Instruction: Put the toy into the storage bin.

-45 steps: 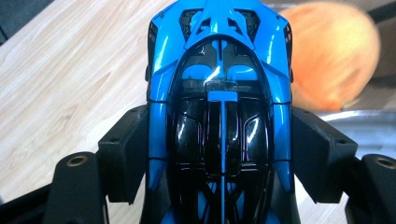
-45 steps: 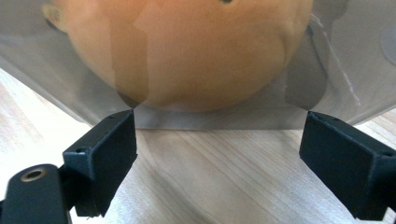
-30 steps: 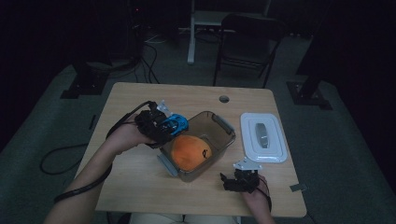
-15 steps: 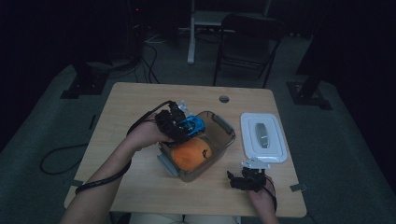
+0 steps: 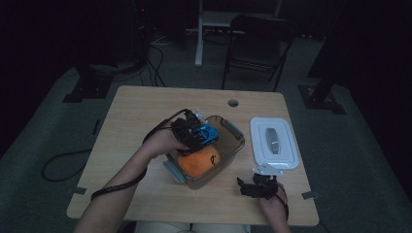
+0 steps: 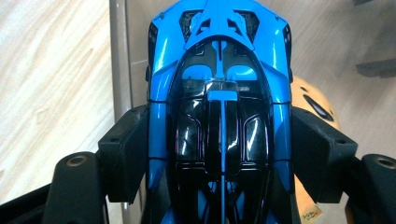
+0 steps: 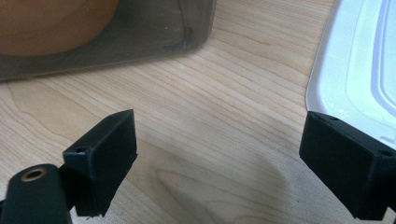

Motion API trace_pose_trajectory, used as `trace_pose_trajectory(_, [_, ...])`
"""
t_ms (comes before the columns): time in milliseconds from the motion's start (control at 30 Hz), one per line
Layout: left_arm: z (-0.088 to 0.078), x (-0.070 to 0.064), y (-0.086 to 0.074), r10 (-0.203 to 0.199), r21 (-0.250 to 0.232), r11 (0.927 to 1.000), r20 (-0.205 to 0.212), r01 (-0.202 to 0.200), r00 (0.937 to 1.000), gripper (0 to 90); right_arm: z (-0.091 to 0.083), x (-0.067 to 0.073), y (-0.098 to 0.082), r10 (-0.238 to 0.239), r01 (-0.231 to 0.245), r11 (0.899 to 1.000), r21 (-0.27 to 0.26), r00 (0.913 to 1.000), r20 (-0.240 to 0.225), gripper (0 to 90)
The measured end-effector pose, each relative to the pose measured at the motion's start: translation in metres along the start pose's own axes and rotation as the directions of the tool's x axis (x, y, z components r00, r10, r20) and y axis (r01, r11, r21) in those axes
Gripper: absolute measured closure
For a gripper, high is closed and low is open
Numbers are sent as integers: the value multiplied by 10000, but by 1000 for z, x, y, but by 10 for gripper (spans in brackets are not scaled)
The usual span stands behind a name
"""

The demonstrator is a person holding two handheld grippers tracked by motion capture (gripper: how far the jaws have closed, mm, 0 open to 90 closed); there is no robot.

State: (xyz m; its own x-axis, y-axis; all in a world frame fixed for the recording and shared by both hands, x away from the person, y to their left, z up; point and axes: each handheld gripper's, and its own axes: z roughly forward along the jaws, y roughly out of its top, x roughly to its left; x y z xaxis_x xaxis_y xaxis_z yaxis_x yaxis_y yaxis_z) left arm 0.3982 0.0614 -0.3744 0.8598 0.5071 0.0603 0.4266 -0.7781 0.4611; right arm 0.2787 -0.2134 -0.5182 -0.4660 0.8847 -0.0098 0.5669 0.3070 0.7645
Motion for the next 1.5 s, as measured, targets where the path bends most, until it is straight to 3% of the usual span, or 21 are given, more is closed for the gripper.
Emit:
trace_pose_trajectory(400, [12,4,-1,-255,231,9994,263,249,9993,282,1,0,0,-29,30,10000,38,10000,-65,109])
trace_pose_trajectory(733, [11,-1,-3,-333,241,9992,59,332,9994,270,2,0,0,-31,32,9999,101,10000,-94,109])
trace_pose_trajectory(867, [6,-3,-1,-301,115,9995,-46,302,9995,218,2,0,0,-28,30,9999,112,9999,-158,109])
trace_pose_trajectory(1033, [-3,0,-3,-365,-58,9993,-6,365,9993,218,2,0,0,-53,55,9999,137,9998,-182,109])
trace_pose_trajectory(1500, [-27,20,-30,-869,-821,9928,70,872,9962,192,2,0,0,-78,82,9998,184,9998,-204,109])
